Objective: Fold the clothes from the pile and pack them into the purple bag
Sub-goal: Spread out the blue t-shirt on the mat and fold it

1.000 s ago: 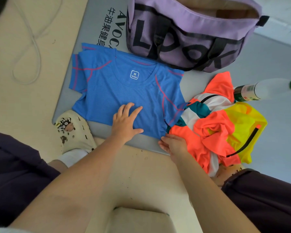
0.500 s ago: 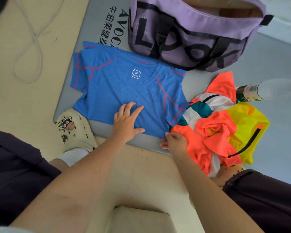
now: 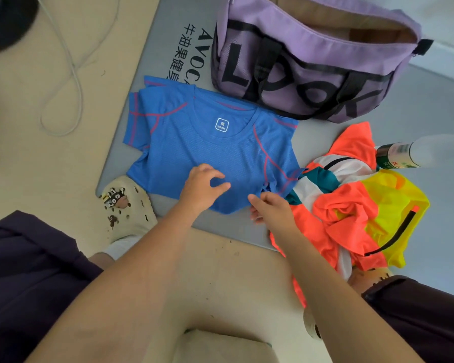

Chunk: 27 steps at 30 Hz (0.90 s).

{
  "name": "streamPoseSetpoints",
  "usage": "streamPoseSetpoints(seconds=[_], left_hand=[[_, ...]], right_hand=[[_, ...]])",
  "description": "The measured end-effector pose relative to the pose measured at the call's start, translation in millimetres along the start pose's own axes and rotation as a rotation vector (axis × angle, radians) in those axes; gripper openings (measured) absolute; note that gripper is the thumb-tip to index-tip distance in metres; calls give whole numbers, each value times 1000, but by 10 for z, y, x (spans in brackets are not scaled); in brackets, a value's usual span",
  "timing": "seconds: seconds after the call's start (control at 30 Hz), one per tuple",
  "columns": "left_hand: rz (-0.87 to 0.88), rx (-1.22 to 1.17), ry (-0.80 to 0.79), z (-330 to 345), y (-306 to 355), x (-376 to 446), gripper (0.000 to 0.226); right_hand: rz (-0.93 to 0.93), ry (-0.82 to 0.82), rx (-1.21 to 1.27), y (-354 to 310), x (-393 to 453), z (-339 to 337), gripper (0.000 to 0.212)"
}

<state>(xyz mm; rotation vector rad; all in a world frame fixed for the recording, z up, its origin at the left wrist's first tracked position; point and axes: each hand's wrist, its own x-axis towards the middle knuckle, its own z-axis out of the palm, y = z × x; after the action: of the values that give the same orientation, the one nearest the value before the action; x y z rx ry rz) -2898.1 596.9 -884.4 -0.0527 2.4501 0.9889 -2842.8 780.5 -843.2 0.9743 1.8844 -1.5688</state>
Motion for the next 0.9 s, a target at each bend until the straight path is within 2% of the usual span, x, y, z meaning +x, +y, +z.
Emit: streamPoseSetpoints(seconds=[0.07,0.13,0.2,0.23,0.3,0.37,0.4,0.5,0.6,0.63,0.73,0.77,0.9], left_hand=[[-104,-157,178,-309,-15,149,14],[-186,-159,376,-693,-144,247,9],[-279,-72,440,-1055,-378,286,11],[-340,3,398,-1197,-521,299,12],[-455,170,178,-1361,-763,292,21],[-513,221,-40,-1372,-905,243,31],[-517,219,-76,-1357,-948,220,33],[-575,197,-28,-1384,-1007,169,30],[-603,245,-95,-1437,-1029,118,32],[-598,180,-68,-1454,-1036,103,31],[-572,-249,88,-1523,-950,58,29],[-565,-344,87,-1549,-904,48,25],[-617,-357,-108,-1635,-821,-31,18]], right_hand=[[-84,-59,-3,-249,46,206,29],[-143,-112,-41,-456,135,427,37],[-183,-138,-117,-578,244,636,39],[-189,-149,-164,-596,307,720,37],[-172,-167,-303,-574,444,839,43],[-143,-157,-426,-525,547,876,49],[-124,-146,-438,-509,581,878,49],[-97,-155,-406,-482,613,859,49],[-96,-174,-405,-483,603,834,48],[-96,-177,-406,-480,602,826,47],[-90,-167,-383,-481,588,815,46],[-88,-166,-374,-481,583,807,46],[-66,-178,-366,-496,571,808,45]])
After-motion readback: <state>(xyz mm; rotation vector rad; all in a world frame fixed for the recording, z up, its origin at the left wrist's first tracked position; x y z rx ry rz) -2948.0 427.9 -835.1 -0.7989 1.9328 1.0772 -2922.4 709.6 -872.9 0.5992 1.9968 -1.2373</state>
